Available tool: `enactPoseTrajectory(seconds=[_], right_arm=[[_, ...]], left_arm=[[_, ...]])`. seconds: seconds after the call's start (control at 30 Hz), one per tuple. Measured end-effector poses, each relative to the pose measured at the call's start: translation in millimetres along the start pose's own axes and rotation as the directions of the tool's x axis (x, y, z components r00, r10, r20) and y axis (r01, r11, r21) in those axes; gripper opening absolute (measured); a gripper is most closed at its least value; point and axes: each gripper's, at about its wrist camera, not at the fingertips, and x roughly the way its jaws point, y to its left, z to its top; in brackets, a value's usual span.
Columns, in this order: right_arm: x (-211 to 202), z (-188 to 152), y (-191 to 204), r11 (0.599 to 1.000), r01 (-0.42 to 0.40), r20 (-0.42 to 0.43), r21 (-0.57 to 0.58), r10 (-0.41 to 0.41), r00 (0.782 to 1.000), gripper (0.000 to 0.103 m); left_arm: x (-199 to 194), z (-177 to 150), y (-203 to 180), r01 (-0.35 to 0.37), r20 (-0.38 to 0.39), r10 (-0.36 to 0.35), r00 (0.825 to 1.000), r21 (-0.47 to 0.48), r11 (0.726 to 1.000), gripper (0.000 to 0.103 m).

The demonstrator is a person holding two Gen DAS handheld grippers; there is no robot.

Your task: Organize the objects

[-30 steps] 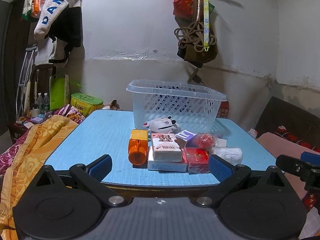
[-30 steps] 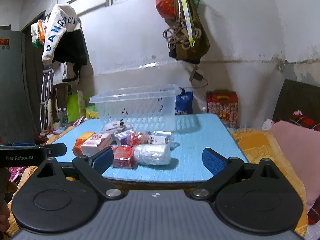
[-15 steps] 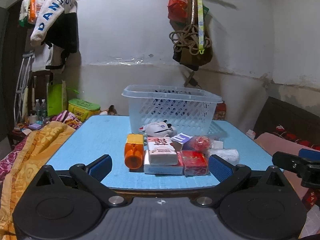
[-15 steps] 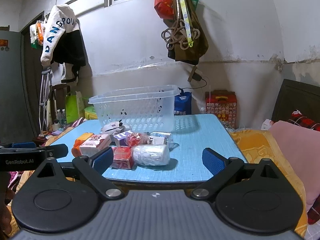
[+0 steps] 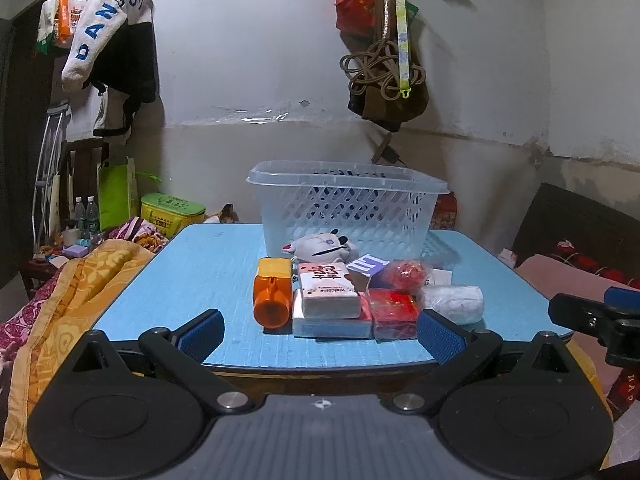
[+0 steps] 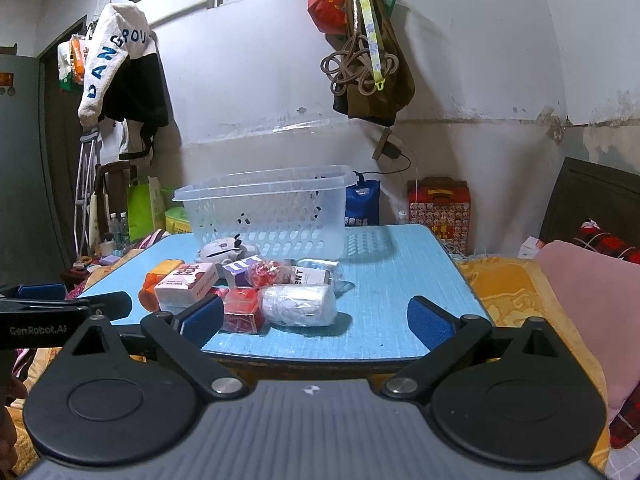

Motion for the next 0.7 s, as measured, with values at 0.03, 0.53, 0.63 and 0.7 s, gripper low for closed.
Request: enactPoseTrajectory(seconds=[0.03, 0.53, 0.63, 0.7], right_arm=[[0.4, 0.2, -0.1, 1.0, -0.001, 0.0, 0.002, 0.001, 1.0, 0.102], [-0.6, -0.9, -1.0, 1.0, 0.001, -0.003, 0.002, -0.001, 1.0, 0.102], [-0.7, -1.1, -1.2, 1.0, 0.001, -0.003, 0.002, -0.001, 1.0, 0.102], [-0.8, -1.0, -1.2, 1.0, 0.001, -0.003, 0.002, -0.001, 1.0, 0.102]], left_arm=[[0.3, -0.4, -0.4, -0.005, -0.001, 0.005, 1.0, 0.001, 1.0, 0.103], [3.5, -3.9, -3.7, -0.011, -0.032, 0.011, 0.999, 0.015, 1.0, 0.103], [4.2, -4.2, -3.7, -0.009, -0.038, 0.009, 0.999, 0.011, 1.0, 0.103], [4.7, -4.5, -4.2, -0.008, -0.041, 0.009, 0.999, 0.01, 1.0, 0.103]])
